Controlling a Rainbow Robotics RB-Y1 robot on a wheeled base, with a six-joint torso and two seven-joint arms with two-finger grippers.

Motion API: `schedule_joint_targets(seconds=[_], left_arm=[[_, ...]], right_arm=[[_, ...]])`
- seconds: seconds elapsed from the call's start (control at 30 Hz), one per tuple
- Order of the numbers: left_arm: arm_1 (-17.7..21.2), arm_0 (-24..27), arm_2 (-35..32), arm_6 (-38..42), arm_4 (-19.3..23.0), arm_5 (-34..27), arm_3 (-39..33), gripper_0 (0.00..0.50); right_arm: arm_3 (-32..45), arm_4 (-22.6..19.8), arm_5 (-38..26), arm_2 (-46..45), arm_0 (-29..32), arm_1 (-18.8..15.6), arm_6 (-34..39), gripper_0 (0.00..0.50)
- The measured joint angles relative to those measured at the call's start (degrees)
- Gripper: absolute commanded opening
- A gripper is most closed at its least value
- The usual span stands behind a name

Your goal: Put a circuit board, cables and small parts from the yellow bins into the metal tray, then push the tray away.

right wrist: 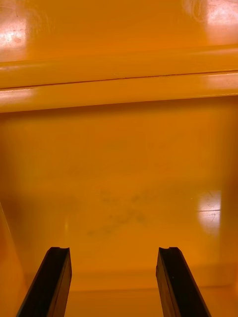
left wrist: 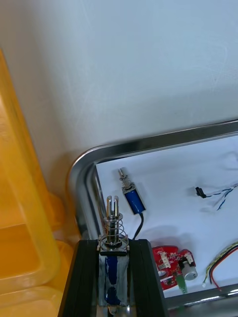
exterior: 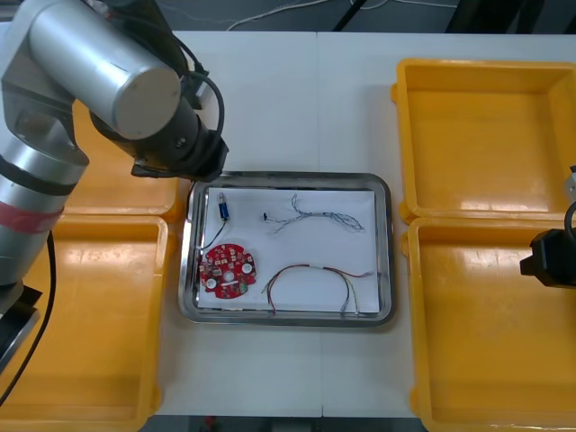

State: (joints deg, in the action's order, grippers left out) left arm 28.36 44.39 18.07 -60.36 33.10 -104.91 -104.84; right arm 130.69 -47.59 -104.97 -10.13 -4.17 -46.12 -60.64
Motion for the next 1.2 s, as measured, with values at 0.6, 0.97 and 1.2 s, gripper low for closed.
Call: schedule_joint_targets(seconds=[0.6,0.97,1.2], left_arm=[[-3.2,-4.3,10.4,10.5,-8.1,10.4,0.1,0.000],[-5.5,-4.3,13.9,10.5,-10.7,18.5,6.3,0.000],[-6.0,-4.3,15.3,10.5,-11.6,19.9,8.5,0.000]], right_arm=[[0.0,0.0,0.0,0.0,0.0,0.0,0.0,0.500],[0.0,0.0,0.0,0.0,0.0,0.0,0.0,0.500],[0.0,0.0,0.0,0.0,0.0,0.0,0.0,0.500]])
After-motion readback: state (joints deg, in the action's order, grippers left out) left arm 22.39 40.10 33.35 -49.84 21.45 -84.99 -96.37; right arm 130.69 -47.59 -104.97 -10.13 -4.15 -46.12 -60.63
